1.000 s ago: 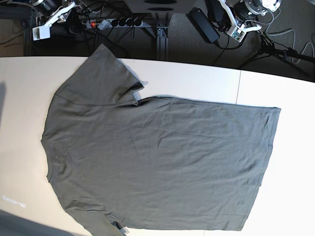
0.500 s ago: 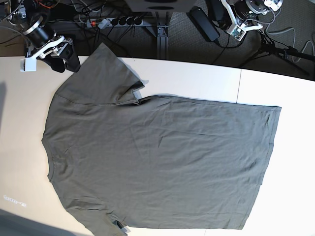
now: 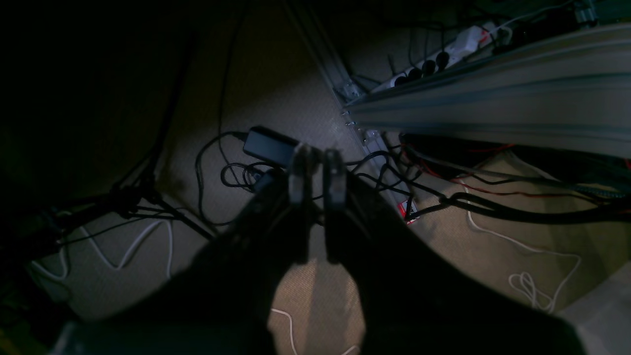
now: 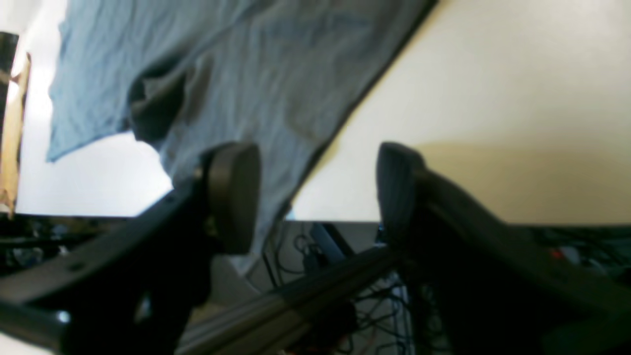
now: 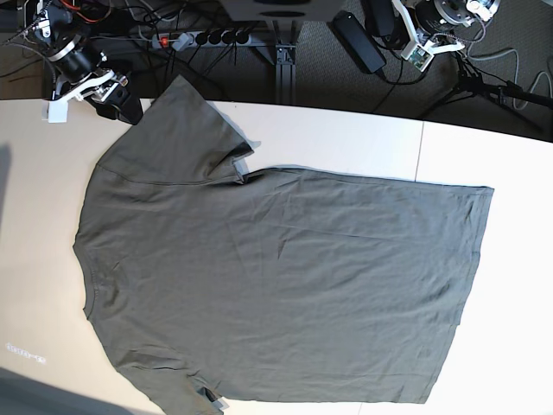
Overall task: Fold the T-shirt properly
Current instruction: 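Move the right gripper to the shirt's shoulder corner and grasp it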
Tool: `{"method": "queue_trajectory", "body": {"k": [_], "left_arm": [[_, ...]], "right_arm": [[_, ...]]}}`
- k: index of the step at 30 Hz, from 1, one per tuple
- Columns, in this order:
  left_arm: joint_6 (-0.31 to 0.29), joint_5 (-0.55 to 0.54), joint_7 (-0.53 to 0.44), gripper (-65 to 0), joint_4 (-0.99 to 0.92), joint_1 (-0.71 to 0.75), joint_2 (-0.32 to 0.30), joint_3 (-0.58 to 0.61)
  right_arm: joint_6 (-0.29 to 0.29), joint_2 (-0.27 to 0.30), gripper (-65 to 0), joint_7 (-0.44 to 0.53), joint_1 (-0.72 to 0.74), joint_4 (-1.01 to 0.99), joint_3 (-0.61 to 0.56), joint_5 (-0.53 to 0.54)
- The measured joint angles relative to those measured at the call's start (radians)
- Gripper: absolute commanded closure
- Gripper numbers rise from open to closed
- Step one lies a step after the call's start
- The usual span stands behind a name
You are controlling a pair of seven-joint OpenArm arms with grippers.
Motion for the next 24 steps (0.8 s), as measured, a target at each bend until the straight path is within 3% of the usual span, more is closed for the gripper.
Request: {"method": "queue_trajectory", "body": {"k": [10, 24], "left_arm": [[0.000, 0.000, 0.010, -7.6, 0.000, 0.000, 0.000, 0.000], [0.000, 0.000, 0.026, -7.6, 0.000, 0.000, 0.000, 0.000]], "right_arm": [[0.000, -0.051, -37.8, 0.011, 0.002, 0.001, -0.052, 0.010], [0.000, -0.192, -37.8, 0.013, 0.040, 0.003, -0.055, -0.025]]}}
